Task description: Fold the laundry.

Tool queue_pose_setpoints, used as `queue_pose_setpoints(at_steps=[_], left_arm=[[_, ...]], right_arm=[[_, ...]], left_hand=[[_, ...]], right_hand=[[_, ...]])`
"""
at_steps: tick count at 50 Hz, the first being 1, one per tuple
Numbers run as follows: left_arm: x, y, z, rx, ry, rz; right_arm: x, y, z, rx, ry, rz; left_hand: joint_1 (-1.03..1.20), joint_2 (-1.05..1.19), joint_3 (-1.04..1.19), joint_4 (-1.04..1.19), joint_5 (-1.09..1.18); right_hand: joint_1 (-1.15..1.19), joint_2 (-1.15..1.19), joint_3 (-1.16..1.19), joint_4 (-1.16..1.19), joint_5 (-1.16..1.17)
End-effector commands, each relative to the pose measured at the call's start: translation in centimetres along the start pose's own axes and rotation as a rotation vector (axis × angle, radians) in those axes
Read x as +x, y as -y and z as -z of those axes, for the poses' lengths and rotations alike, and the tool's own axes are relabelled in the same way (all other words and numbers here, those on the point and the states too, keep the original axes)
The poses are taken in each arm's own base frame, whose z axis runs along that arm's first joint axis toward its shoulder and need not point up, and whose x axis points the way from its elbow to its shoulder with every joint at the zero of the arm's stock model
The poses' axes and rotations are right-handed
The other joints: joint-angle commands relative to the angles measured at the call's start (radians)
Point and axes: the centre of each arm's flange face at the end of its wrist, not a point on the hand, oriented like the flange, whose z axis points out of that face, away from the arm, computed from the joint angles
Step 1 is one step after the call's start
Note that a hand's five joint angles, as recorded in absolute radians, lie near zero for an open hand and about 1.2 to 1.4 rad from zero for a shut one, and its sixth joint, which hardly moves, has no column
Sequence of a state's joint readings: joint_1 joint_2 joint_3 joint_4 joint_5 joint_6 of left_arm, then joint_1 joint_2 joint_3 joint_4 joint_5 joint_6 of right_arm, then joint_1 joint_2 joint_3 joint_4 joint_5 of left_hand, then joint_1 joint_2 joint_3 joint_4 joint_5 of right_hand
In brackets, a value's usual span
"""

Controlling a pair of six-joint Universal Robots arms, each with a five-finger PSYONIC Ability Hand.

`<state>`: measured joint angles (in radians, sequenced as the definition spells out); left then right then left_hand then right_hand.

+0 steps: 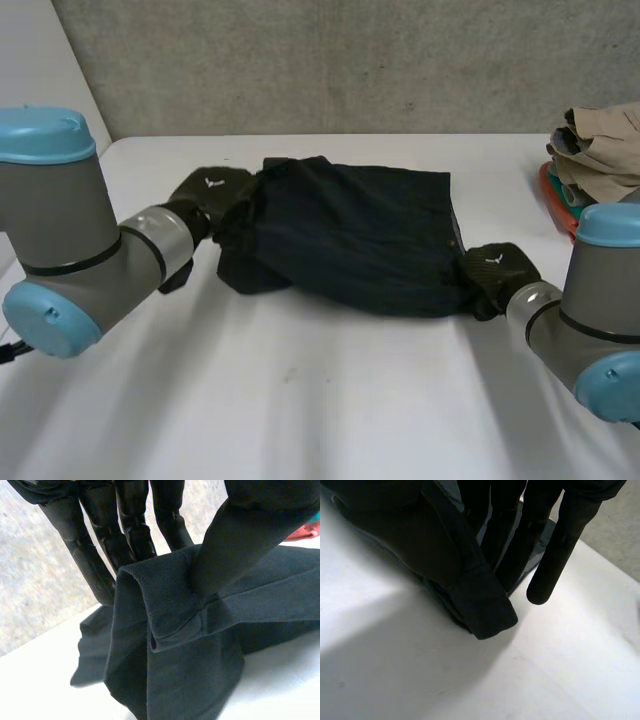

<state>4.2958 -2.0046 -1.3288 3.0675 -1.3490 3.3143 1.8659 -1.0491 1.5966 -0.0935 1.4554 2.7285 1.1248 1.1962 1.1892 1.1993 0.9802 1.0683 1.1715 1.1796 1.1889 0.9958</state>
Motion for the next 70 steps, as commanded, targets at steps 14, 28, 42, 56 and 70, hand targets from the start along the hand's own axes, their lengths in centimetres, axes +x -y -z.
queue_pose_setpoints(at_steps=[14,28,42,56,70], left_arm=[[6.5,-6.3,16.7,-0.524,-0.286,-0.309],[6.2,-4.7,12.2,-0.327,-0.216,-0.389],[0.8,2.5,-4.2,0.167,0.249,-0.572],[-5.3,18.9,-3.2,0.999,0.642,-0.497],[-4.3,7.7,-5.6,0.619,0.482,-0.439]], right_arm=[[-0.4,-0.1,13.2,-0.408,0.201,0.5],[-0.5,1.1,11.3,-0.265,0.127,0.46],[1.5,11.0,0.6,0.168,-0.222,0.466],[5.9,27.2,2.2,1.13,-0.736,0.426],[1.9,17.6,-5.7,0.734,-0.426,0.42]], left_hand=[[0.271,0.2,0.207,0.197,0.242],[0.271,0.2,0.207,0.197,0.242],[0.271,0.2,0.207,0.197,0.242],[0.271,0.2,0.207,0.197,0.242],[0.271,0.2,0.207,0.197,0.242]], right_hand=[[0.328,0.225,0.217,0.207,0.226],[0.328,0.225,0.217,0.207,0.226],[0.328,0.225,0.217,0.207,0.226],[0.328,0.225,0.217,0.207,0.226],[0.328,0.225,0.217,0.207,0.226]])
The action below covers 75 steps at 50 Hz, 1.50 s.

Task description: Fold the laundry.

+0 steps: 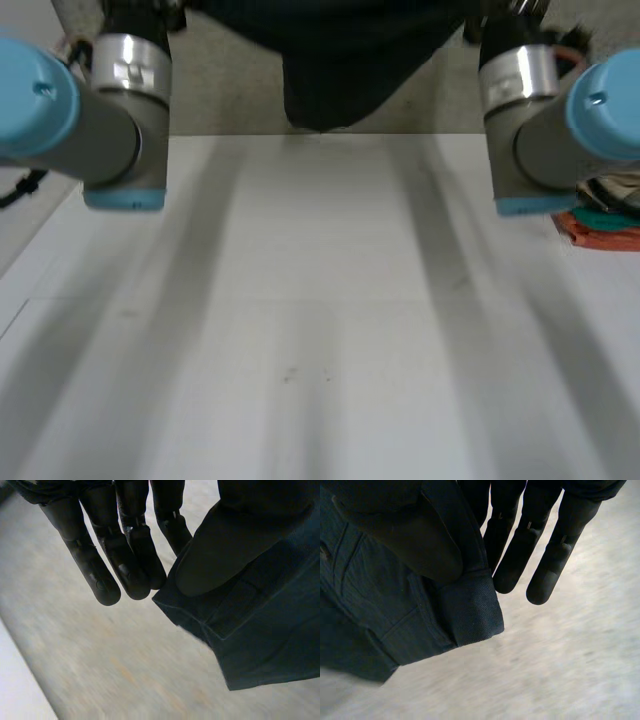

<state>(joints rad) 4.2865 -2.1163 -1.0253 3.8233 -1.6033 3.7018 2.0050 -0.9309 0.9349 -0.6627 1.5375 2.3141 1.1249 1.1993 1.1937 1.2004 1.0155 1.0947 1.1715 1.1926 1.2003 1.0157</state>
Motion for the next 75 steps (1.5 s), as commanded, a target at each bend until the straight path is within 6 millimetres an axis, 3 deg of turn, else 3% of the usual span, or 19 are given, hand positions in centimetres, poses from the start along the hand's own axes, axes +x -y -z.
queue_pose_setpoints(at_steps=[1,4,8,12,14,20,25,32,34,37,39,40,42,51,54,58,64,68,75], left_arm=[[3.1,-4.8,6.0,-0.222,-0.148,-0.006],[4.1,-6.5,8.6,-0.317,-0.208,-0.01],[6.1,-9.1,14.6,-0.526,-0.356,-0.024],[6.4,-8.9,18.9,-0.678,-0.466,-0.025],[5.8,-8.1,19.8,-0.718,-0.492,-0.031],[3.3,-3.4,23.3,-0.838,-0.597,-0.041],[1.1,0.9,27.3,-0.966,-0.763,-0.093],[-0.3,5.0,32.9,-1.127,-1.041,-0.144],[-0.3,5.5,33.4,-1.133,-1.073,-0.146],[0.0,5.3,32.8,-1.106,-1.053,-0.14],[0.0,5.0,32.2,-1.093,-1.025,-0.136],[0.1,4.6,31.3,-1.069,-0.991,-0.138],[0.2,4.4,30.3,-1.027,-0.952,-0.137],[0.6,3.0,23.7,-0.772,-0.722,-0.094],[1.3,1.2,21.5,-0.679,-0.697,-0.053],[2.9,-3.2,19.6,-0.602,-0.751,0.038],[5.1,-8.4,18.6,-0.606,-0.82,0.09],[6.0,-11.1,18.2,-0.632,-0.819,0.089],[7.1,-13.7,18.5,-0.647,-0.827,0.095]], right_arm=[[-5.8,-5.0,5.0,-0.233,0.246,-0.057],[-7.9,-6.9,7.4,-0.316,0.335,-0.062],[-10.6,-9.0,11.7,-0.46,0.485,-0.066],[-10.7,-8.7,14.3,-0.55,0.586,-0.071],[-10.1,-8.0,15.0,-0.578,0.615,-0.076],[-5.7,-4.5,17.3,-0.699,0.722,-0.071],[-3.3,-2.1,21.7,-0.877,0.911,-0.072],[0.2,1.0,27.7,-0.998,1.17,0.038],[0.4,1.3,28.7,-0.992,1.206,0.065],[0.2,1.2,29.8,-0.986,1.23,0.076],[0.1,1.1,30.0,-0.983,1.218,0.072],[-0.2,0.9,29.9,-0.975,1.199,0.066],[-0.4,0.7,29.7,-0.968,1.172,0.058],[-1.2,0.1,28.8,-0.939,1.044,-0.019],[-1.4,0.1,28.6,-0.931,1.013,-0.045],[-1.7,-0.1,28.3,-0.916,0.971,-0.067],[-2.1,-0.5,28.3,-0.907,0.956,-0.067],[-2.2,-0.8,28.5,-0.916,0.958,-0.067],[-2.2,-1.0,28.5,-0.917,0.953,-0.067]], left_hand=[[0.271,0.197,0.203,0.196,0.206],[0.271,0.197,0.203,0.196,0.206],[0.271,0.197,0.203,0.196,0.206],[0.271,0.197,0.203,0.196,0.206],[0.271,0.197,0.203,0.196,0.206],[0.271,0.197,0.203,0.196,0.206],[0.271,0.197,0.203,0.196,0.206],[0.271,0.197,0.203,0.196,0.206],[0.271,0.197,0.203,0.196,0.206],[0.167,0.093,0.098,0.092,0.102],[-0.243,-0.317,-0.311,-0.318,-0.308],[-0.71,-0.784,-0.779,-0.785,-0.775],[-0.864,-0.939,-0.933,-0.94,-0.929],[-0.747,-0.822,-0.816,-0.823,-0.812],[-0.709,-0.783,-0.778,-0.784,-0.774],[-0.604,-0.678,-0.672,-0.679,-0.669],[-0.421,-0.496,-0.49,-0.497,-0.487],[-0.418,-0.493,-0.487,-0.494,-0.483],[-0.366,-0.44,-0.434,-0.441,-0.431]], right_hand=[[0.302,0.225,0.204,0.196,0.206],[0.302,0.225,0.204,0.196,0.206],[0.302,0.225,0.204,0.196,0.206],[0.302,0.225,0.204,0.196,0.206],[0.302,0.225,0.204,0.196,0.206],[0.302,0.225,0.204,0.196,0.206],[0.302,0.225,0.204,0.196,0.206],[0.302,0.225,0.204,0.196,0.206],[0.302,0.225,0.204,0.196,0.206],[0.302,0.225,0.204,0.196,0.206],[0.302,0.225,0.204,0.196,0.206],[0.302,0.225,0.204,0.196,0.206],[0.302,0.225,0.204,0.196,0.206],[0.302,0.225,0.204,0.196,0.206],[0.302,0.225,0.204,0.196,0.206],[0.302,0.225,0.204,0.196,0.206],[0.302,0.225,0.204,0.196,0.206],[0.302,0.225,0.204,0.196,0.206],[0.302,0.225,0.204,0.196,0.206]])
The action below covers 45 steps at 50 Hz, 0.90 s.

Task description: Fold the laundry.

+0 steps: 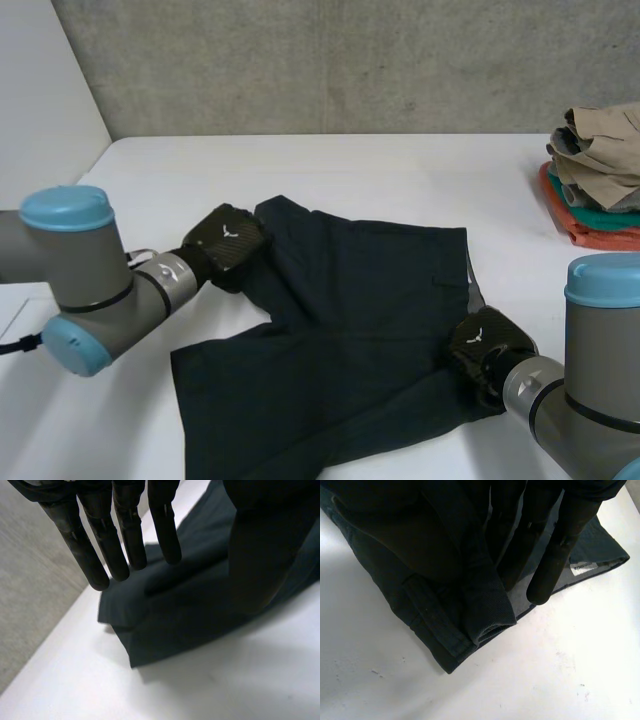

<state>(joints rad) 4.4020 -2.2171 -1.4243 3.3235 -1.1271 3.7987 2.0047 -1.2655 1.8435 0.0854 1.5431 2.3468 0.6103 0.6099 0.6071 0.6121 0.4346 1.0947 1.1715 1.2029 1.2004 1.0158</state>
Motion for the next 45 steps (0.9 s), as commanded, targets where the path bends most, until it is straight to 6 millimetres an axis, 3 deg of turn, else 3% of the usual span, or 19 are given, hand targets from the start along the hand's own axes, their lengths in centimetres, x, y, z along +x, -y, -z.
queue_pose_setpoints(at_steps=[1,4,8,14,18,24,37,39,42,45], left_arm=[[0.1,-2.1,-2.2,-0.016,-0.001,0.004],[0.0,-2.4,-2.7,-0.01,0.003,0.0],[-0.1,-2.8,-3.2,-0.012,0.011,-0.001],[0.1,-3.4,-2.3,-0.124,0.096,0.008],[-0.8,-2.9,0.0,-0.21,0.2,0.005],[-0.3,-2.8,2.2,-0.277,0.24,0.012],[0.8,-2.0,3.1,-0.347,0.268,0.008],[0.7,-1.5,3.1,-0.337,0.282,0.005],[0.4,-0.4,2.9,-0.282,0.296,-0.009],[0.1,0.2,2.3,-0.221,0.282,-0.017]], right_arm=[[0.0,-0.2,-0.1,-0.004,-0.001,-0.001],[-0.1,-0.2,-0.1,-0.006,0.001,-0.002],[-0.2,-0.4,-0.1,-0.01,0.004,-0.003],[-0.1,-0.4,-0.1,-0.008,-0.003,-0.003],[-0.1,-0.4,-0.1,-0.007,-0.004,-0.003],[-0.3,-0.2,0.0,0.001,0.0,0.003],[-0.4,-0.3,0.0,0.0,0.001,-0.026],[-0.4,-0.3,0.0,0.0,0.001,-0.03],[-0.4,-0.2,0.0,0.001,0.002,-0.029],[-0.4,-0.2,0.0,0.001,0.002,-0.028]], left_hand=[[0.204,0.205,0.208,0.203,0.206],[0.319,0.32,0.322,0.317,0.32],[0.776,0.777,0.78,0.775,0.778],[0.786,0.786,0.789,0.784,0.787],[0.786,0.786,0.789,0.784,0.787],[0.786,0.786,0.789,0.784,0.787],[0.786,0.786,0.789,0.784,0.787],[0.652,0.653,0.656,0.651,0.654],[0.04,0.04,0.043,0.038,0.041],[0.055,0.056,0.059,0.054,0.056]], right_hand=[[0.302,0.225,0.193,0.196,0.206],[0.302,0.225,0.193,0.196,0.206],[0.302,0.225,0.193,0.196,0.206],[0.302,0.225,0.193,0.196,0.206],[0.302,0.225,0.193,0.196,0.206],[0.302,0.225,0.193,0.196,0.206],[0.302,0.225,0.193,0.196,0.206],[0.302,0.225,0.193,0.196,0.206],[0.302,0.225,0.193,0.196,0.206],[0.302,0.225,0.193,0.196,0.206]])
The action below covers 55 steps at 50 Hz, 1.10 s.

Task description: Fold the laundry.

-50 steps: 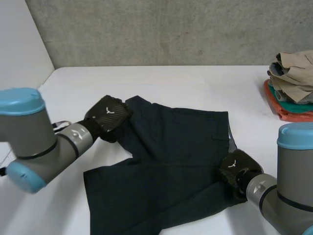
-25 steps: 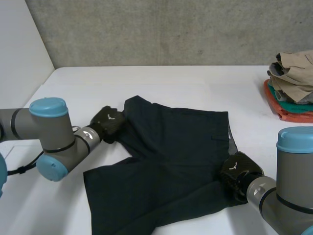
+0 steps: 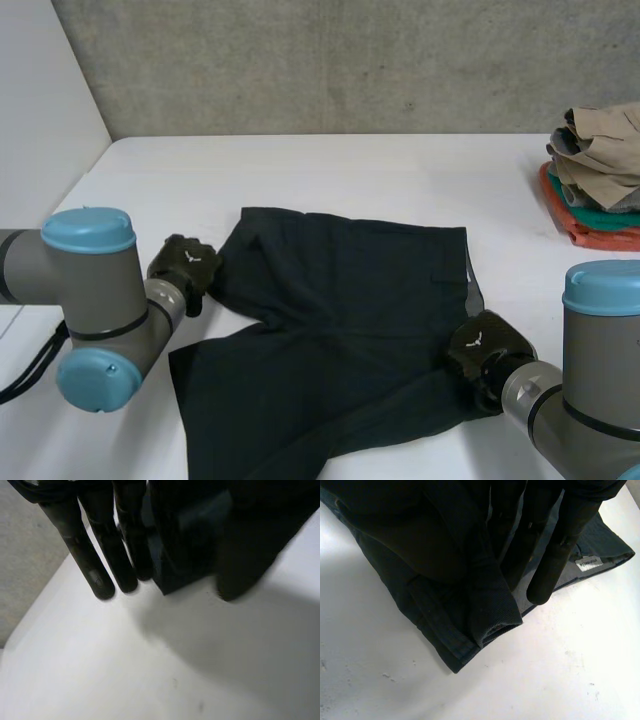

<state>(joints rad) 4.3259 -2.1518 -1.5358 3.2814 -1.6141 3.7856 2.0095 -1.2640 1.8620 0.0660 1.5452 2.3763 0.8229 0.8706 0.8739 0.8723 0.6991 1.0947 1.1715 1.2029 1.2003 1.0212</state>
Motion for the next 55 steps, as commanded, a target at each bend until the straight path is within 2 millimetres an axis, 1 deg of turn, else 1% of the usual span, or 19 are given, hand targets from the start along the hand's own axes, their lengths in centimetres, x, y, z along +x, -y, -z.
queue_pose_setpoints(at_steps=[1,3,8,12,18,22,23,27,32,39,45,46,47,49,50,51,52,55], left_arm=[[-0.4,1.9,-0.4,0.117,0.0,-0.006],[-0.5,2.0,-0.6,0.133,-0.014,-0.005],[-0.7,1.4,-1.1,0.13,-0.043,0.0],[0.0,0.2,-1.9,0.102,-0.065,-0.002],[0.4,0.1,-2.2,0.113,-0.063,-0.002],[-0.1,0.9,-1.9,0.156,-0.028,-0.005],[-0.6,1.7,-1.4,0.187,-0.009,0.0],[-1.5,3.2,-0.4,0.247,0.023,0.0],[-1.4,3.2,-0.6,0.246,0.023,-0.006],[-0.1,1.3,-2.5,0.189,-0.016,-0.011],[0.7,0.0,-3.6,0.138,-0.049,-0.01],[0.8,-0.1,-3.6,0.131,-0.055,-0.009],[0.9,-0.2,-3.7,0.119,-0.065,-0.006],[0.7,-0.2,-3.7,0.111,-0.067,-0.001],[0.6,-0.2,-3.8,0.107,-0.068,0.002],[0.4,-0.2,-3.7,0.102,-0.067,0.006],[0.4,-0.3,-3.7,0.097,-0.063,0.008],[0.0,-0.3,-3.5,0.085,-0.047,0.01]], right_arm=[[0.0,0.0,0.0,0.0,0.0,-0.002],[-0.1,0.0,0.0,0.0,0.0,-0.002],[-0.1,0.0,0.0,0.001,0.001,-0.002],[-0.1,0.0,0.0,0.001,0.001,-0.002],[-0.3,-0.4,-0.4,-0.012,0.01,-0.004],[-0.2,-0.6,-0.6,-0.019,0.011,-0.008],[-0.2,-0.6,-0.6,-0.02,0.01,-0.009],[-0.2,-0.5,-0.6,-0.019,0.009,-0.009],[-0.2,-0.5,-0.6,-0.019,0.009,-0.009],[-0.2,-0.5,-0.6,-0.019,0.009,-0.009],[-0.1,-0.6,-0.6,-0.02,0.008,-0.01],[-0.1,-0.6,-0.6,-0.02,0.008,-0.01],[-0.1,-0.6,-0.6,-0.021,0.007,-0.011],[0.0,-0.6,-0.7,-0.022,0.006,-0.012],[0.0,-0.6,-0.7,-0.021,0.004,-0.013],[0.0,-0.6,-0.7,-0.022,0.005,-0.013],[0.0,-0.6,-0.7,-0.021,0.004,-0.013],[0.0,-0.6,-0.7,-0.021,0.004,-0.013]], left_hand=[[-0.157,-0.205,-0.208,-0.207,-0.208],[-0.16,-0.208,-0.211,-0.21,-0.211],[-0.184,-0.231,-0.235,-0.233,-0.234],[-0.178,-0.226,-0.229,-0.227,-0.229],[-0.166,-0.214,-0.217,-0.215,-0.217],[-0.154,-0.202,-0.205,-0.204,-0.205],[-0.154,-0.202,-0.205,-0.204,-0.205],[-0.166,-0.214,-0.217,-0.215,-0.217],[-0.172,-0.22,-0.223,-0.221,-0.223],[-0.19,-0.237,-0.241,-0.239,-0.24],[-0.166,-0.214,-0.217,-0.216,-0.217],[-0.152,-0.199,-0.203,-0.201,-0.202],[-0.09,-0.138,-0.141,-0.14,-0.141],[0.085,0.038,0.034,0.036,0.035],[0.22,0.172,0.169,0.171,0.169],[0.492,0.444,0.441,0.442,0.441],[0.573,0.525,0.522,0.523,0.522],[0.573,0.526,0.522,0.524,0.523]], right_hand=[[0.302,0.225,0.193,0.196,0.201],[0.302,0.225,0.193,0.196,0.201],[0.302,0.225,0.193,0.196,0.201],[0.302,0.225,0.193,0.196,0.201],[0.302,0.225,0.193,0.196,0.201],[0.302,0.225,0.193,0.196,0.201],[0.302,0.225,0.193,0.196,0.201],[0.302,0.225,0.193,0.196,0.201],[0.302,0.225,0.193,0.196,0.201],[0.302,0.225,0.193,0.196,0.201],[0.302,0.225,0.193,0.196,0.201],[0.302,0.225,0.193,0.196,0.201],[0.302,0.225,0.193,0.196,0.201],[0.302,0.225,0.193,0.196,0.201],[0.302,0.225,0.193,0.196,0.201],[0.302,0.225,0.193,0.196,0.201],[0.302,0.225,0.193,0.196,0.201],[0.302,0.225,0.193,0.196,0.201]])
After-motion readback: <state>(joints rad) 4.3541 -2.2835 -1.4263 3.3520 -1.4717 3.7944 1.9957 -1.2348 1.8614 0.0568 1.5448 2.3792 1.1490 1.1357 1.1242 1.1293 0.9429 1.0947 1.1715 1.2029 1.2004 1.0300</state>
